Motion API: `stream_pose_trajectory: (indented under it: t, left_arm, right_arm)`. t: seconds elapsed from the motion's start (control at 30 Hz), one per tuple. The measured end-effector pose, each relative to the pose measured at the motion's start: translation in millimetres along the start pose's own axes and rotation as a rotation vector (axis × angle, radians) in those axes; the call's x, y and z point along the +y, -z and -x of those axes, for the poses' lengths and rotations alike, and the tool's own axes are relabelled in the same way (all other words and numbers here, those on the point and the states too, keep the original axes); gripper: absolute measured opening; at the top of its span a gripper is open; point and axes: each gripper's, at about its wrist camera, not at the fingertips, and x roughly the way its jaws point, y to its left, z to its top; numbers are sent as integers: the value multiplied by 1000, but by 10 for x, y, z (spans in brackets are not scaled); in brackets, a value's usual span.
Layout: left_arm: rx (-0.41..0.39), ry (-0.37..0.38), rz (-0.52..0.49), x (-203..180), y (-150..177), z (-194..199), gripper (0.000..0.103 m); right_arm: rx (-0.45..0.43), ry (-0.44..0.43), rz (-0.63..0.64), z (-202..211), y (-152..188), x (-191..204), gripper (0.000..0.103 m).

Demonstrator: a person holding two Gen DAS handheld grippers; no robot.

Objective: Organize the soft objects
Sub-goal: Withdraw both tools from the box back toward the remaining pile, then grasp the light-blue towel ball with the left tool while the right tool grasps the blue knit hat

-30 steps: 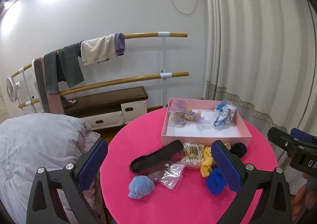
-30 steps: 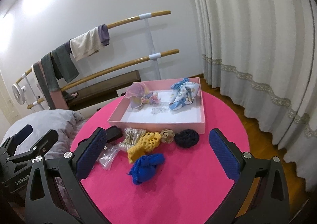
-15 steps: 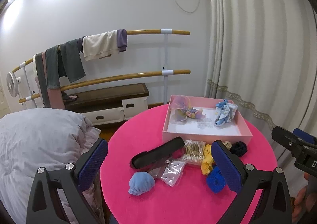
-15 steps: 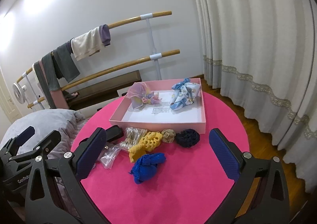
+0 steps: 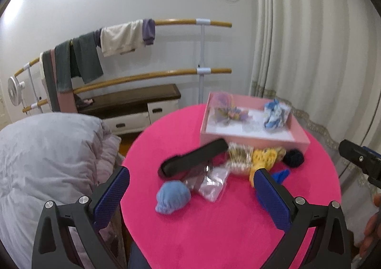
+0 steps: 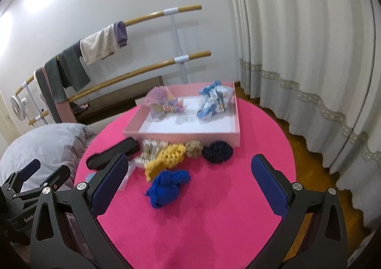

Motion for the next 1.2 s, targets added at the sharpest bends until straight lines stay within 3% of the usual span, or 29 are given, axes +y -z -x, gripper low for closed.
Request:
stream_pose_trajectory:
  t: [0.33, 0.67, 0.97, 1.07, 1.1, 1.2]
  left_arm:
    - [94, 23, 18, 29, 112, -483, 103]
    - [161, -94, 84, 343, 233, -1087, 103]
    - [212, -97, 49, 401, 249, -1640, 103]
    - [227, -91, 54, 500, 250, -1780, 95]
    - [245, -85, 65, 535, 244, -1826, 89]
    - [261, -35, 81, 603, 231, -1900, 73]
  right_arm:
    - [118, 7, -18, -368, 293, -95, 103]
    - [231, -32, -4, -833, 481, 10, 103]
    - [294, -61, 8, -1203, 552, 163, 103]
    - [311, -73, 15, -1341, 578, 214, 103]
    - [316, -73, 19, -1381, 591, 229, 103]
    - [316, -69, 44, -1468, 611, 281, 90]
